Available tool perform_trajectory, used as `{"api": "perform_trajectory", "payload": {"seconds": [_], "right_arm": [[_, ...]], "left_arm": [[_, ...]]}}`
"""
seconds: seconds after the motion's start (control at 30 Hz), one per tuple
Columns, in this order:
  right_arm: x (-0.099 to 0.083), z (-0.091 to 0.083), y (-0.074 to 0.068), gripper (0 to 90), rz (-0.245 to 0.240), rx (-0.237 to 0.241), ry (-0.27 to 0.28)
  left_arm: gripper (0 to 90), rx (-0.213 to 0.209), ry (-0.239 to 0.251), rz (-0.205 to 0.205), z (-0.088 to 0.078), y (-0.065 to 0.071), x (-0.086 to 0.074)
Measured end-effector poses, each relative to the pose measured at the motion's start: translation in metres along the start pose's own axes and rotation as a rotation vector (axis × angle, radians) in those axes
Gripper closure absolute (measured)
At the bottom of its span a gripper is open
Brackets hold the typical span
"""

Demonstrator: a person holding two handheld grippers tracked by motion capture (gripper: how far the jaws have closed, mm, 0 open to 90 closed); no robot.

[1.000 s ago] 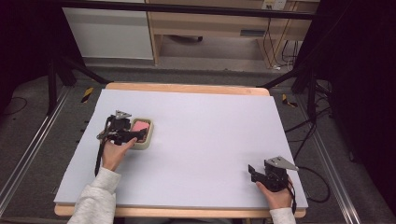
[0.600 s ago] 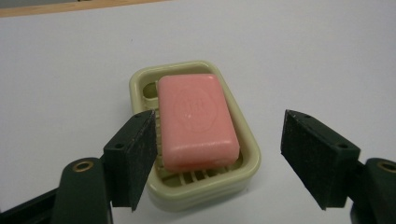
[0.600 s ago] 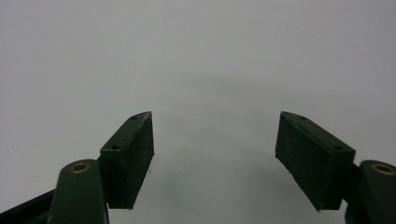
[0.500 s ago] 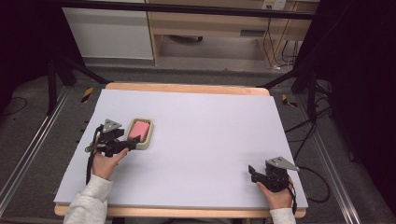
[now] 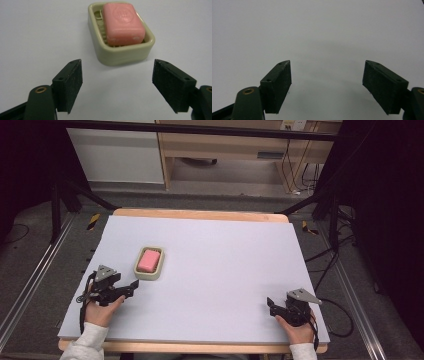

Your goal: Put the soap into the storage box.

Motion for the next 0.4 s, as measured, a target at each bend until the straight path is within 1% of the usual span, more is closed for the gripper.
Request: {"api": "perform_trajectory", "payload": {"seconds": [0.07,0.2,0.27,0.33,0.4], "right_arm": [[-0.001,0.000,0.001,22.2,0.000,-0.005,0.001],[-0.001,-0.001,0.003,21.2,0.003,-0.009,0.001],[-0.002,-0.001,0.003,20.9,0.004,-0.010,0.001],[-0.002,-0.001,0.004,20.7,0.004,-0.013,0.000],[-0.002,-0.001,0.004,20.5,0.008,-0.012,-0.001]], "left_arm": [[23.7,-0.004,-0.007,0.001,-0.002,-0.002,-0.005],[23.0,0.006,-0.021,0.007,-0.005,-0.005,-0.014],[22.7,0.007,-0.025,0.001,-0.005,-0.005,-0.016],[22.4,0.016,-0.028,0.010,-0.007,-0.009,-0.019],[22.1,0.025,-0.030,0.002,-0.008,-0.011,-0.021]]}}
Point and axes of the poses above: each handheld gripper's, and its own axes: z roughly forward along the jaws, x roughly out of its top, y roughly to its right, the point moved 7 cm from there along z, roughly forward along the jaws, and after that the axes turned 7 degrees about x, right-handed, at the moved point
